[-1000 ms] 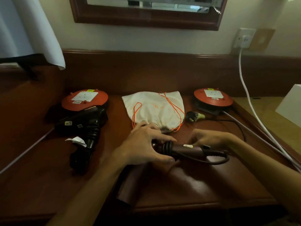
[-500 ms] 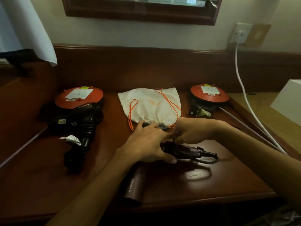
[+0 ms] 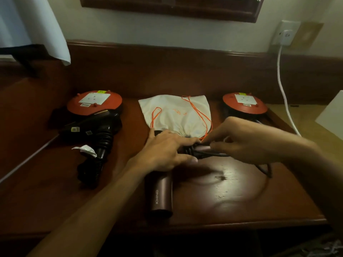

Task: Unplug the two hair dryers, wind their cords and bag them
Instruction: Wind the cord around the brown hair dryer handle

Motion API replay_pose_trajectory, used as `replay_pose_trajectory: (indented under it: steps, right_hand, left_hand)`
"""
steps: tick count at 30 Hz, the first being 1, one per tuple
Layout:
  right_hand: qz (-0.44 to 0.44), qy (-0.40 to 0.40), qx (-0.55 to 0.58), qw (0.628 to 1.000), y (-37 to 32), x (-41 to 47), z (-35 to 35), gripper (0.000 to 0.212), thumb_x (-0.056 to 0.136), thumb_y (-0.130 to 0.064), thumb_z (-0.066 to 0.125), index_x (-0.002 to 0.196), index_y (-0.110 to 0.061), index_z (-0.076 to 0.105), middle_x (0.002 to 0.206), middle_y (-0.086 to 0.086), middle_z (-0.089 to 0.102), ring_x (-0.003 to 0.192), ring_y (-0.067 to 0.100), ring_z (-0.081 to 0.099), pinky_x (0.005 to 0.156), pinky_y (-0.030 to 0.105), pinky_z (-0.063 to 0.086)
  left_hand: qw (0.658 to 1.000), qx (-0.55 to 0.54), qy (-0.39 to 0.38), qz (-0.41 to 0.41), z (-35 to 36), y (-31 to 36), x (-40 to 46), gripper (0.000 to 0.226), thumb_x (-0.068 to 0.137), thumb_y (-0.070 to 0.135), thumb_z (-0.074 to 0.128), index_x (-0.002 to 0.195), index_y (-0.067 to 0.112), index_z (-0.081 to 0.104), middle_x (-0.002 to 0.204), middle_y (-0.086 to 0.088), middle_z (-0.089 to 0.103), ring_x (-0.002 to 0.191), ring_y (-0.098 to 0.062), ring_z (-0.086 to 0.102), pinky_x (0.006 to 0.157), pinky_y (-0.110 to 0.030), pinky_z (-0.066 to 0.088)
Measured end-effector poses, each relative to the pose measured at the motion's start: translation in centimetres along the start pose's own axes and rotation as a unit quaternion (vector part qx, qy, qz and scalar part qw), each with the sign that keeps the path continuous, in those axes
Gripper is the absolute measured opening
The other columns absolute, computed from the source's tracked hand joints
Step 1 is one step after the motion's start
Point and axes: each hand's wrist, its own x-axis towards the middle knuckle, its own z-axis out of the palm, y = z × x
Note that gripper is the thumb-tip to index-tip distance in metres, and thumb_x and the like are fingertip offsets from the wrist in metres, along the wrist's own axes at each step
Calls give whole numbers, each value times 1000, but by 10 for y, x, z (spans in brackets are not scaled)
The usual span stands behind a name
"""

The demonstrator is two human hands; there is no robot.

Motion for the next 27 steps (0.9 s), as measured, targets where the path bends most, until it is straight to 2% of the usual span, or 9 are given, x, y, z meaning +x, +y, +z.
replay_pose_trajectory:
  steps: [2, 4, 7, 12, 16, 18, 21, 24, 27]
  right_hand:
    - [-36, -6, 48, 998, -3, -4, 13, 23, 100, -22, 56, 111, -25, 77, 90, -8, 75, 80, 10, 67, 72, 36, 57]
    - [-55, 10, 122, 991, -1, -6, 28, 24, 100, -16, 57, 113, -24, 77, 76, -12, 71, 66, 4, 59, 59, 24, 47]
    - [-53, 26, 254, 965, 10, -11, 50, 32, 101, -14, 55, 124, -30, 71, 76, 11, 66, 58, 11, 49, 55, 30, 40]
    - [-74, 90, 344, 932, 22, -12, 77, 37, 97, -7, 62, 126, -27, 70, 77, 13, 70, 58, 18, 58, 56, 28, 50]
    - [-78, 92, 322, 939, 28, -8, 85, 36, 95, -3, 63, 121, -26, 74, 76, 9, 70, 59, 13, 54, 55, 27, 44]
    - [-75, 91, 304, 945, 29, -6, 86, 34, 95, -2, 63, 117, -26, 76, 77, 9, 71, 60, 14, 55, 55, 28, 45]
    - [-52, 95, 266, 958, 36, -3, 83, 14, 94, -23, 66, 97, -22, 80, 74, 10, 69, 59, 27, 57, 53, 35, 47]
    - [2, 110, 194, 975, 49, 2, 86, 51, 83, -63, 59, 75, -14, 73, 58, 10, 60, 49, 24, 51, 48, 35, 38]
    - [1, 108, 231, 967, 59, 8, 91, 25, 91, -45, 65, 79, -23, 69, 70, -1, 69, 58, 17, 62, 51, 32, 44]
  left_hand:
    - [1000, -20, 11, 5, -1, 0, 0, 59, 87, 75, 55, 143, 62, 40, 143, 21, 56, 140, -17, 38, 116, -65, 14]
    - [997, -66, 35, 3, -2, -3, -3, 52, 86, 69, 62, 136, 62, 48, 118, 25, 65, 131, -15, 45, 114, -62, 19]
    - [982, -164, 92, -8, -3, -15, -8, 46, 82, 66, 67, 126, 63, 55, 83, 26, 63, 109, -10, 59, 109, -58, 34]
    - [949, -299, 97, 12, 3, -34, -13, 53, 72, 67, 77, 122, 58, 63, 86, 10, 77, 93, -10, 73, 101, -53, 49]
    - [930, -355, 92, 26, 3, -40, -17, 58, 69, 66, 82, 123, 47, 69, 85, 2, 75, 82, -15, 74, 85, -48, 58]
    - [925, -369, 88, 29, 1, -36, -18, 49, 74, 59, 84, 119, 42, 73, 83, 0, 77, 81, -18, 76, 86, -48, 60]
    - [914, -393, 97, 24, -2, -33, -20, 38, 78, 51, 84, 113, 38, 76, 82, -5, 78, 77, -22, 78, 87, -53, 60]
    - [901, -417, 118, 13, -2, -34, -23, 34, 79, 45, 83, 111, 36, 78, 79, 1, 77, 79, -23, 78, 87, -52, 61]
    - [915, -387, 107, 24, 0, -30, -22, 34, 79, 48, 84, 111, 39, 78, 87, 2, 78, 81, -19, 77, 86, -52, 61]
